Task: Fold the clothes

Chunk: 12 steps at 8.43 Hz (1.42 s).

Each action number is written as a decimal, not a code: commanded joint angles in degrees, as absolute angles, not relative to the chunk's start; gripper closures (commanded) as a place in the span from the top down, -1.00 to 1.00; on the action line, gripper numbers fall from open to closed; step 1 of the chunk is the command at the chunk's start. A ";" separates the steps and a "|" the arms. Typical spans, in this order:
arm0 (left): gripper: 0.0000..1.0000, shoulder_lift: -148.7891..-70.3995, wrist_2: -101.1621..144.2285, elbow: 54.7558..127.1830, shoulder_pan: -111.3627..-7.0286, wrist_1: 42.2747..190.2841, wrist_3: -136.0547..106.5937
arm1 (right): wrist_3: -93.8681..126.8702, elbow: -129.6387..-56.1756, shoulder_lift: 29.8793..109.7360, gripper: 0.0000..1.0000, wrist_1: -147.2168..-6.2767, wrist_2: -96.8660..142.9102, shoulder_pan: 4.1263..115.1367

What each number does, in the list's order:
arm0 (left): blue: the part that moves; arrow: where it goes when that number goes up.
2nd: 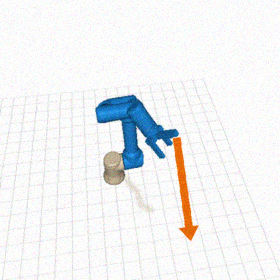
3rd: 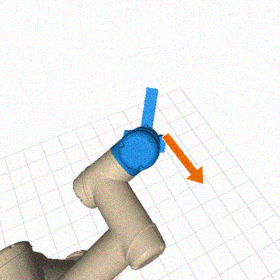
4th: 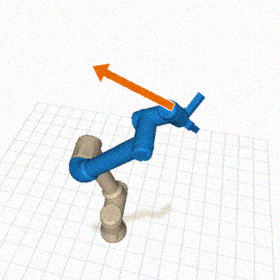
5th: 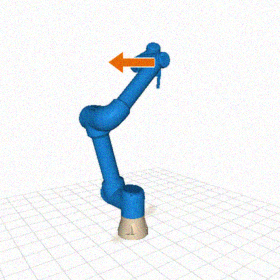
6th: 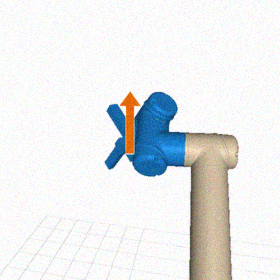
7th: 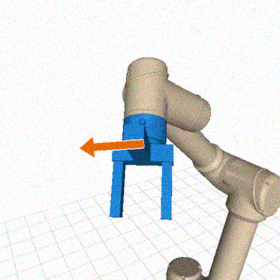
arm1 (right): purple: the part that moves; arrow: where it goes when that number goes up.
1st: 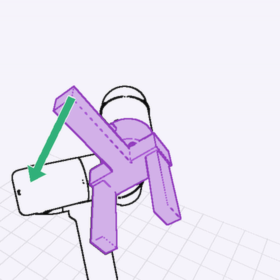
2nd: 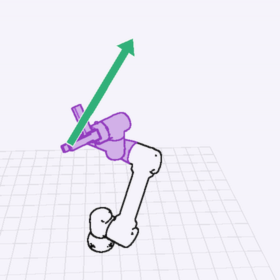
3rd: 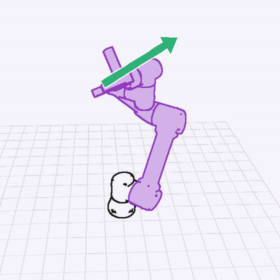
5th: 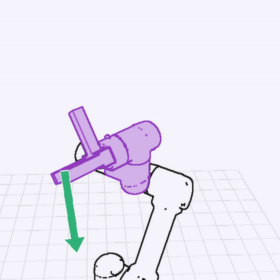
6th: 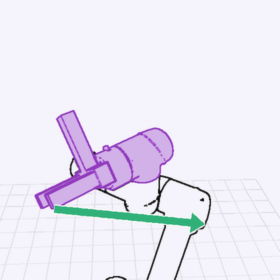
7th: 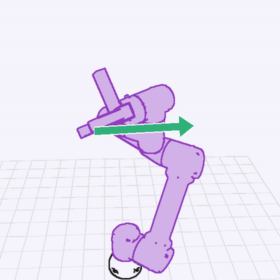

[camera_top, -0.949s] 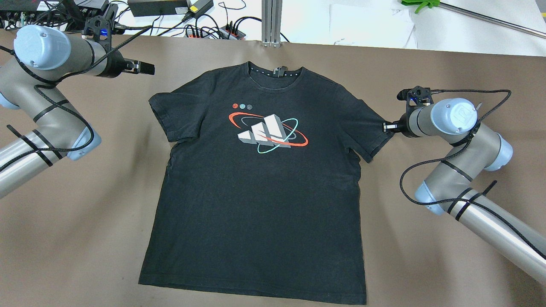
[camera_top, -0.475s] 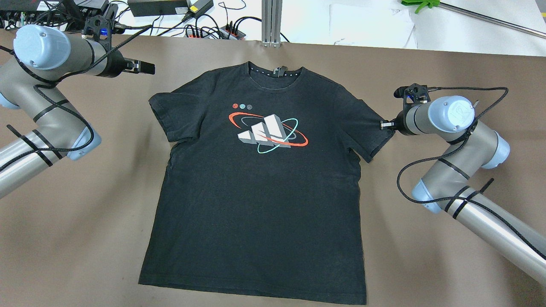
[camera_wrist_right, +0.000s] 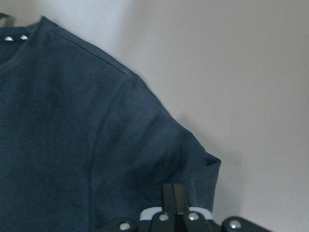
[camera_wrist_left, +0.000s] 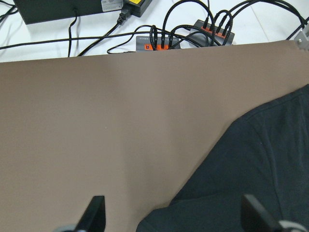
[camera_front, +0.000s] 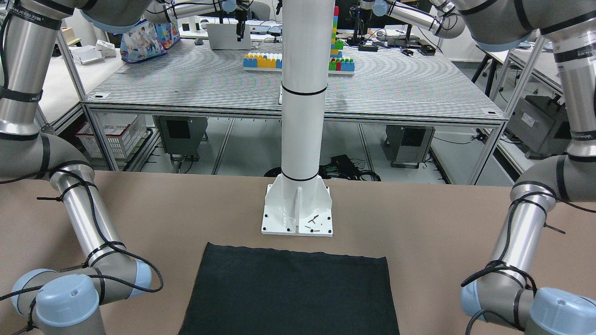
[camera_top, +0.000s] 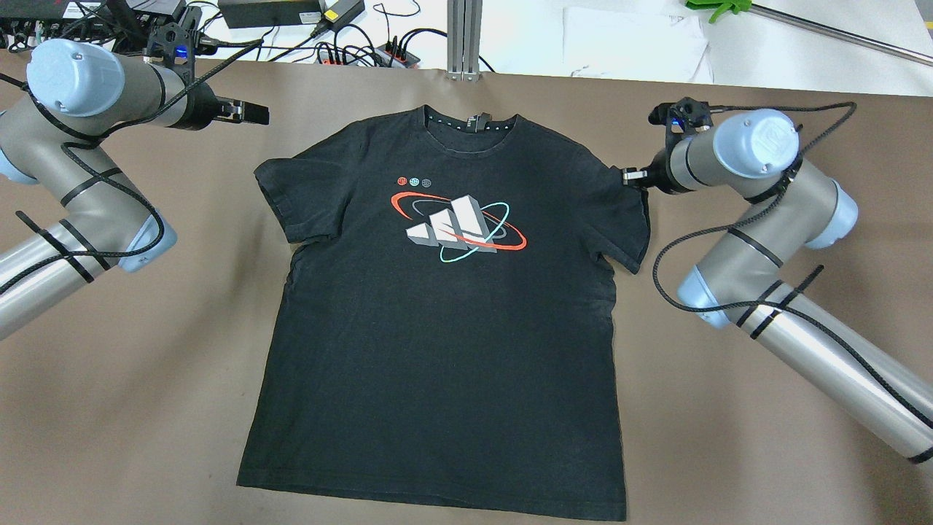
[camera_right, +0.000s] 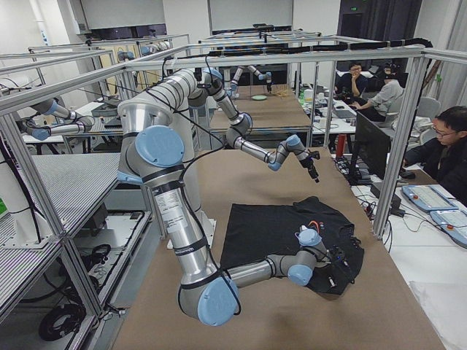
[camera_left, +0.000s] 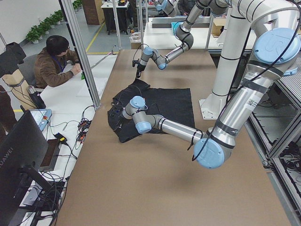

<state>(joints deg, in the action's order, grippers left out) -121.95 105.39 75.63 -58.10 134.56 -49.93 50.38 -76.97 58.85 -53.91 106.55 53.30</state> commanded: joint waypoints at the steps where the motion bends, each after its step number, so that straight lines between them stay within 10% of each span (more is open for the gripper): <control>1: 1.00 -121.90 105.38 75.32 -58.18 134.56 -49.75 | 53.50 -77.88 46.02 -1.00 -67.88 108.11 53.44; 6: 1.00 -122.34 105.29 74.01 -58.10 134.56 -49.48 | 61.61 -65.13 33.92 -0.81 -67.78 92.39 44.13; 7: 1.00 -122.43 105.03 74.00 -58.10 134.56 -49.48 | 61.61 -65.21 34.10 0.84 -66.28 90.28 43.16; 12: 1.00 -122.78 105.03 74.00 -58.10 134.47 -49.75 | 62.84 -65.74 33.14 0.89 -65.48 92.70 45.08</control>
<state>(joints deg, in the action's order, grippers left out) -122.66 105.04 74.01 -58.10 134.48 -49.61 62.46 -65.59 33.55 -65.39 90.46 43.81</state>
